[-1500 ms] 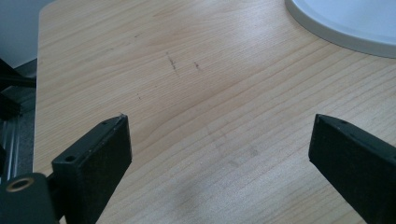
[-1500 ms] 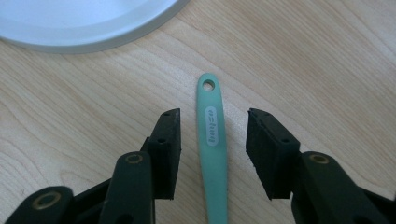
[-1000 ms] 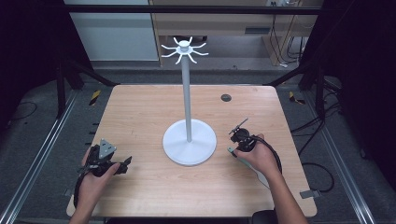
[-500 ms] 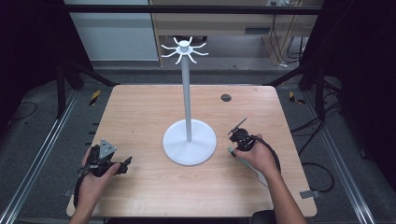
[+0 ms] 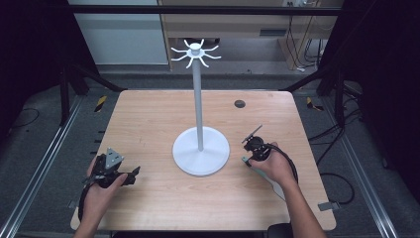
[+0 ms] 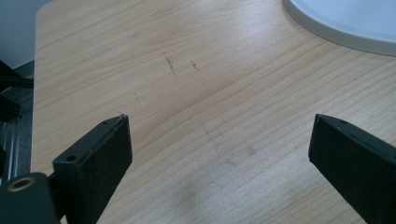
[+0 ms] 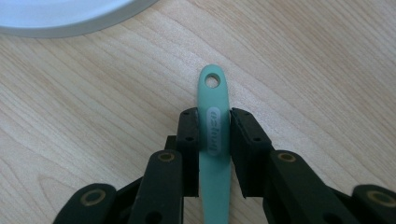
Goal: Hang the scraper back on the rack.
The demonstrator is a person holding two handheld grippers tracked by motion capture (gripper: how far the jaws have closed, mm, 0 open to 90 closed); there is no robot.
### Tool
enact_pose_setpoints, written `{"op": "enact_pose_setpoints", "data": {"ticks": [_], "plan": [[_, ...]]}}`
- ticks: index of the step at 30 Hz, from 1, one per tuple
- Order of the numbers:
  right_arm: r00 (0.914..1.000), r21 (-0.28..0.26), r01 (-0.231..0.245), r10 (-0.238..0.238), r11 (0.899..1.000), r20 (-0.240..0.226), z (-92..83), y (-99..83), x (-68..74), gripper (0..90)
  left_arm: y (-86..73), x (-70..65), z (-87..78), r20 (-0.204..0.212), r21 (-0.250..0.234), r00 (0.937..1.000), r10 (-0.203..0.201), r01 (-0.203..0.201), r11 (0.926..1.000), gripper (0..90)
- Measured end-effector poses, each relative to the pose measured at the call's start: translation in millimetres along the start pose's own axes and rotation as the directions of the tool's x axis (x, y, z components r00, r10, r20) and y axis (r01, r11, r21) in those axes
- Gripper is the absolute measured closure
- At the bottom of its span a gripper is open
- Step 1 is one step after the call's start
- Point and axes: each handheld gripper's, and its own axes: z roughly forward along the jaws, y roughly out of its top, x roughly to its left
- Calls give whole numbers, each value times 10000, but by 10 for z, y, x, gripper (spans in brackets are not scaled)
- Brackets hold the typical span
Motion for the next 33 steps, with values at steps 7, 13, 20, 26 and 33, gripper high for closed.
{"op": "enact_pose_setpoints", "data": {"ticks": [7,13,20,26,33], "plan": [[9996,-936,-126,149,9955,231,-226,-67,-25,745,2,-3,1,7,15,10000,14,-14,10000,58],[9989,-1797,-122,200,9836,419,-490,-125,-27,745,1,-4,4,-4,27,10000,13,-13,10000,58],[9976,-2517,-124,290,9677,624,-740,-153,-23,745,-1,3,1,-10,13,10000,-2,2,10000,58],[9970,-2733,-149,349,9618,685,-832,-154,-35,745,-1,0,2,1,10,10000,-3,3,10000,58],[9959,-3141,-132,405,9493,807,-1030,-136,-42,746,-1,3,0,5,26,10000,4,-4,10000,58]]}}
